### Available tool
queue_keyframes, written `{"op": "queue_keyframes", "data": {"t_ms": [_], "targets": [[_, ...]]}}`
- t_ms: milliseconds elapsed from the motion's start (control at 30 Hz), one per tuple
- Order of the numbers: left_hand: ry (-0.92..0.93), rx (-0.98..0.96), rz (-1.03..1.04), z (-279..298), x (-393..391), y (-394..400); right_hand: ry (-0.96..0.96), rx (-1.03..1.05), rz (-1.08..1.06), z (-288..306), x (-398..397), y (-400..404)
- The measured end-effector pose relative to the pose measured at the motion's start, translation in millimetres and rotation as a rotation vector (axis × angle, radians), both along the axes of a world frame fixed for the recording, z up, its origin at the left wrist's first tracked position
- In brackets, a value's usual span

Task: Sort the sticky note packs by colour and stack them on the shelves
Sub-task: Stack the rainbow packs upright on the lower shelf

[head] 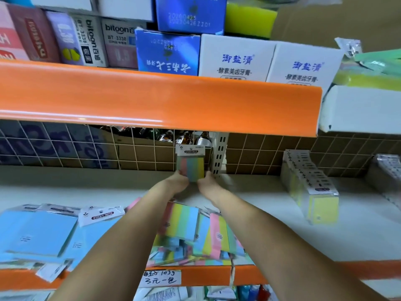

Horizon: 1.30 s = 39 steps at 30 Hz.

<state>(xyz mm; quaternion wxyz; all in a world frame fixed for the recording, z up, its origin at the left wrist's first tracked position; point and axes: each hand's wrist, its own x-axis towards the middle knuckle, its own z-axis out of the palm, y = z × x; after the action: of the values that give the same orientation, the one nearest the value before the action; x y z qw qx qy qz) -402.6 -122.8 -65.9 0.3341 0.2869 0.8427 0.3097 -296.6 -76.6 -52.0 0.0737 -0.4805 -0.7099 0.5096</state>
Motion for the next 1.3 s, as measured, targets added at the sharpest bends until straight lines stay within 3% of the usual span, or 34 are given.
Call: {"op": "queue_keyframes", "data": {"t_ms": [133,333,467,900,1300], "targets": [[-0.006,0.010,-0.017,-5.4,-9.5,-1.6,-0.029,0.071,0.014,-9.9,-8.4,1.2],[-0.029,-0.006,-0.120,-73.8,-60.8,30.3,-0.167,0.074,0.066,-11.0,-8.7,1.7],[-0.001,0.015,-0.142,-2.9,-20.3,-11.6,-0.230,0.081,0.119,-2.2,-5.8,3.8],[0.134,-0.211,-0.149,-0.3,-16.9,-11.2,-0.318,0.089,0.188,4.8,0.1,12.8],[0.074,-0.041,-0.023,24.0,0.6,-24.9,-0.079,0.100,0.205,16.9,25.2,21.7]]}}
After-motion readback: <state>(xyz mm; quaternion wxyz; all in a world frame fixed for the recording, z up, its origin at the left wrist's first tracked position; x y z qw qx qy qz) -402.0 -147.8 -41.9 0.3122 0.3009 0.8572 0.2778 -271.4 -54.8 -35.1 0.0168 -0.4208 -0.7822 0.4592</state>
